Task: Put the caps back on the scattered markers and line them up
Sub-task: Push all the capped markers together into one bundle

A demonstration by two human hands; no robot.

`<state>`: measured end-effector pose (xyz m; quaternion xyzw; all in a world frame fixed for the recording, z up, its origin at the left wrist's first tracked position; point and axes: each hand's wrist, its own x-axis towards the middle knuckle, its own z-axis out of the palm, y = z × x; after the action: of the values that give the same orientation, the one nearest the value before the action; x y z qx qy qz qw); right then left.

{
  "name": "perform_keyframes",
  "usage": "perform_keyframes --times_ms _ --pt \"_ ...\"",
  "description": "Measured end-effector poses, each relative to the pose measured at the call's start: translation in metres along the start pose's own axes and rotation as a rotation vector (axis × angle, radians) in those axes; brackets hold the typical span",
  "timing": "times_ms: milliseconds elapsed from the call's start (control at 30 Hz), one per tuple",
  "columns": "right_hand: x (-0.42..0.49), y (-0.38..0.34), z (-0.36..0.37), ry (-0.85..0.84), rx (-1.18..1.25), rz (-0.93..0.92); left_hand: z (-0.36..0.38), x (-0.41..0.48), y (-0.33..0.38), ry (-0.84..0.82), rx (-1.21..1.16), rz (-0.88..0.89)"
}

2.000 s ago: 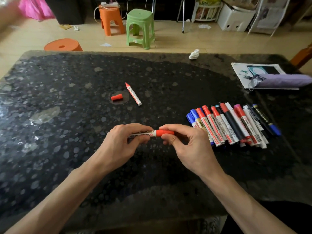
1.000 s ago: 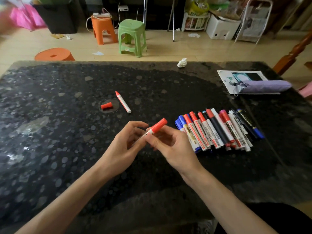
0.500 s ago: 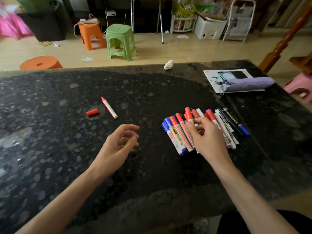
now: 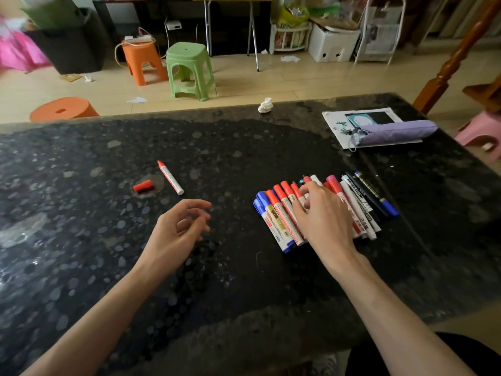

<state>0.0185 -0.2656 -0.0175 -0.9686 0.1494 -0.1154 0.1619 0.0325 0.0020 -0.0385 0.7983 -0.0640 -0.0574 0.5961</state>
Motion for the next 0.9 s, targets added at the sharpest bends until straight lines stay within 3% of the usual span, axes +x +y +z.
perform_keyframes --times_ms 167,333,533,733,900 --pt "-0.004 -0.019 0.014 -0.024 0.129 -0.123 -0.016 0.014 -0.015 0.125 0.100 -0.019" --pt "-0.014 -0.052 0.032 -0.087 0.196 -0.280 -0.060 0.051 -0.047 0.385 0.557 0.084" --pt "-0.024 -0.078 0.055 -0.195 0.292 -0.304 -0.105 0.097 -0.073 0.304 0.918 -0.071" --pt "-0.009 -0.120 0.108 -0.270 0.466 -0.266 -0.116 0.095 -0.082 0.293 0.757 0.016" --pt "0.027 -0.183 0.153 -0.162 0.474 -0.184 -0.132 0.079 -0.072 0.347 0.530 -0.038"
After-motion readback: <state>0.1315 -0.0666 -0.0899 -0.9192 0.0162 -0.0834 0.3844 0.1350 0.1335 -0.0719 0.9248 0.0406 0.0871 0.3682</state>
